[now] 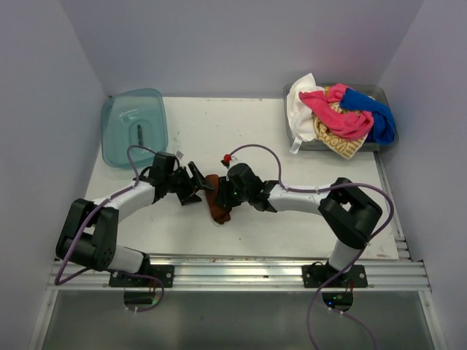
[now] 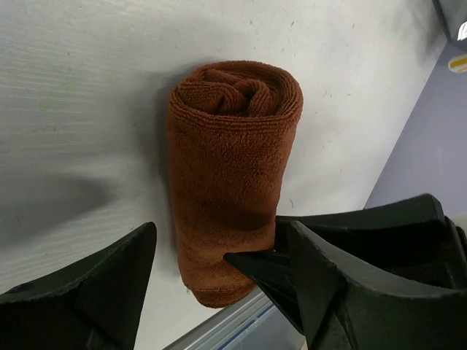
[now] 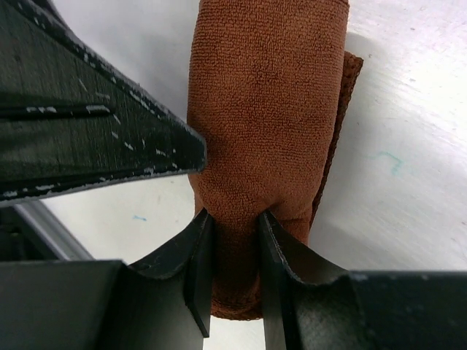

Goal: Roll the towels
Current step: Roll the towel, then place the rolled towel into the container

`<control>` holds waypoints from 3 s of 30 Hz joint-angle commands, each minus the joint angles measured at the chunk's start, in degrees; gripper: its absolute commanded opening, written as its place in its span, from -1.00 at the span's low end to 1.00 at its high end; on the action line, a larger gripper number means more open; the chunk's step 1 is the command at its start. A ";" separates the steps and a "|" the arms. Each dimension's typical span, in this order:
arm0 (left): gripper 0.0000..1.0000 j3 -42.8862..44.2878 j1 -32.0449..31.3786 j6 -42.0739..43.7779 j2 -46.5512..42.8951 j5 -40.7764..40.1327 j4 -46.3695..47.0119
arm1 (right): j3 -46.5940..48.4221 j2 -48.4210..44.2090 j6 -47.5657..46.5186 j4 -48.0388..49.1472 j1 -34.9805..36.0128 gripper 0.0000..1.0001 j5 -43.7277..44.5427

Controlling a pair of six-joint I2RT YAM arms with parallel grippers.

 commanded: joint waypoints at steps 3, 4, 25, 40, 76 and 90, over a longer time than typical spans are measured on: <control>0.55 0.50 0.17 1.53 2.48 4.87 4.01 | -7.42 1.42 9.09 10.49 -2.43 -0.87 -11.10; 0.58 0.41 0.17 1.44 2.66 5.66 4.45 | -8.12 1.68 9.62 12.85 -3.22 -0.88 -11.81; 0.29 1.99 -2.82 -1.90 11.80 7.43 12.54 | -14.54 4.93 17.00 27.28 -6.56 -0.89 -19.55; -0.10 -0.03 -4.14 -4.71 13.73 9.79 16.14 | -18.24 7.75 21.14 37.57 -9.20 -0.83 -23.94; -0.92 37.60 30.22 -13.65 5.81 -18.85 4.06 | -8.39 -36.37 0.66 -26.59 -10.08 0.49 9.01; -0.85 39.23 29.35 -24.23 21.27 -37.93 24.57 | -5.76 -29.96 -1.36 -31.15 -9.99 0.47 5.06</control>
